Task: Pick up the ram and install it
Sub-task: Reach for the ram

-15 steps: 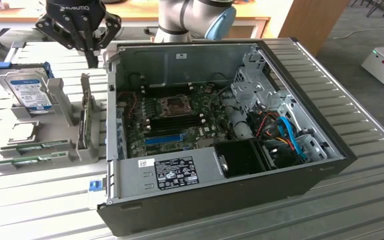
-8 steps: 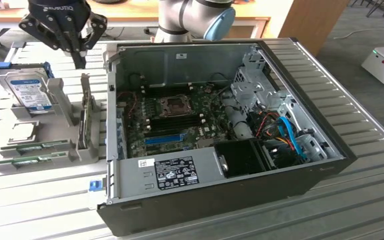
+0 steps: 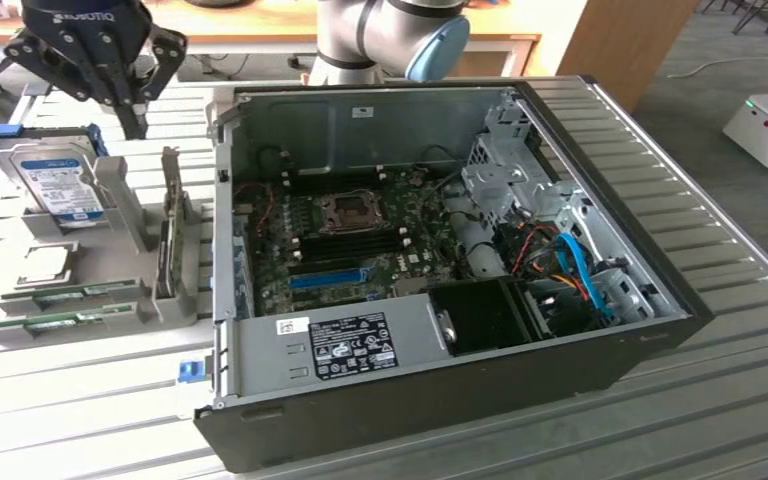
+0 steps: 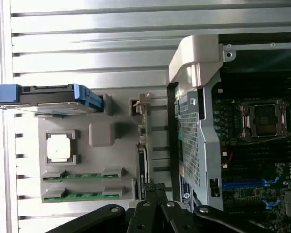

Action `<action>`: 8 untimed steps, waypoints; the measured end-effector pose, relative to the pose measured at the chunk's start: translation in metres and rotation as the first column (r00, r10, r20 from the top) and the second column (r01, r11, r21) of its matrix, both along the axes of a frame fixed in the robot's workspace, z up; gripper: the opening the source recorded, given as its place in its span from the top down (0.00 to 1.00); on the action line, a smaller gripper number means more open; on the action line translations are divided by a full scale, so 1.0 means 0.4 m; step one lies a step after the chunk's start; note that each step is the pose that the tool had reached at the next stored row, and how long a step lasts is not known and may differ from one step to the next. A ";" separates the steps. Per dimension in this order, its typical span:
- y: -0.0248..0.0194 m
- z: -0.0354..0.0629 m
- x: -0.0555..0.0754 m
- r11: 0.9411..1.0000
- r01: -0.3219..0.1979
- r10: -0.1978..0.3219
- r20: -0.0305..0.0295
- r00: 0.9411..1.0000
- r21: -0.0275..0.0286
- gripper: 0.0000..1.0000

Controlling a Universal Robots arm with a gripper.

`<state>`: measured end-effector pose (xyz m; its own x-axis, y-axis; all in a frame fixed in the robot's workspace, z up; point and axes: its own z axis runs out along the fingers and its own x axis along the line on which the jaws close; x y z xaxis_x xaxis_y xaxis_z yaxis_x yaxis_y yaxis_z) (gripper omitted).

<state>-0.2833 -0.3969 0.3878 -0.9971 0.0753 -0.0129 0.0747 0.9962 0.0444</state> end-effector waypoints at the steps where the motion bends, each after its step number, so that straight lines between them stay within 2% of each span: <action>1: 0.000 0.000 -0.007 1.000 0.000 0.000 0.000 1.000 0.000 0.89; 8: 0.001 -0.002 -0.054 1.000 0.000 0.000 -0.002 1.000 0.000 0.89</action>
